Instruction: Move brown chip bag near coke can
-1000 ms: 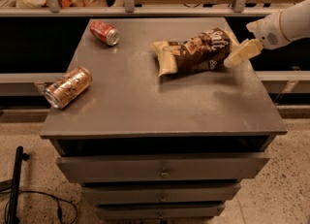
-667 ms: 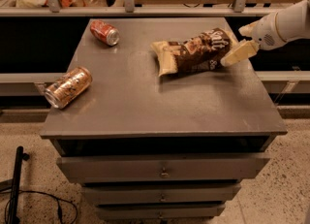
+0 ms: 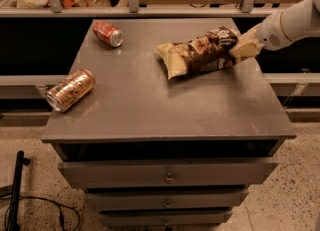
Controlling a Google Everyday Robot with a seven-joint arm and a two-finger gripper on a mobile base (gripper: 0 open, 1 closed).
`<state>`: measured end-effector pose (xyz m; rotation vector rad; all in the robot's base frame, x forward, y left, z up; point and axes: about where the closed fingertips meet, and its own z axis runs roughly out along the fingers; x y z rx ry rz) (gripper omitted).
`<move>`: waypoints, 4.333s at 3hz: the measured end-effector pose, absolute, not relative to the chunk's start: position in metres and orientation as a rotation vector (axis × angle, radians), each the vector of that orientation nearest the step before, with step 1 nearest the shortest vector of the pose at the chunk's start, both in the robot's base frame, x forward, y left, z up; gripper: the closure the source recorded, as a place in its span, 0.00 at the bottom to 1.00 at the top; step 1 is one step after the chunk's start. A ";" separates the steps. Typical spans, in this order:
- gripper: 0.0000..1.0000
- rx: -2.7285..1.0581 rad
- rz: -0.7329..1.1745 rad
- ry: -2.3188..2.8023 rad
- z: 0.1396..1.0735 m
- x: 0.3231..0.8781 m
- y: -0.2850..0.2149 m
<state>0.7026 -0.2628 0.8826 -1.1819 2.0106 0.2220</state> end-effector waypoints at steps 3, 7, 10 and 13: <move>1.00 -1.080 0.288 1.967 0.907 0.726 -0.222; 1.00 -0.906 0.340 1.927 0.924 0.792 -0.138; 1.00 -0.825 0.360 1.921 0.929 0.833 -0.092; 0.59 -0.819 0.415 1.922 0.931 0.841 -0.063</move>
Offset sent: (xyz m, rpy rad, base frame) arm 0.0172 0.0381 0.0414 0.1202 -0.0492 -0.0255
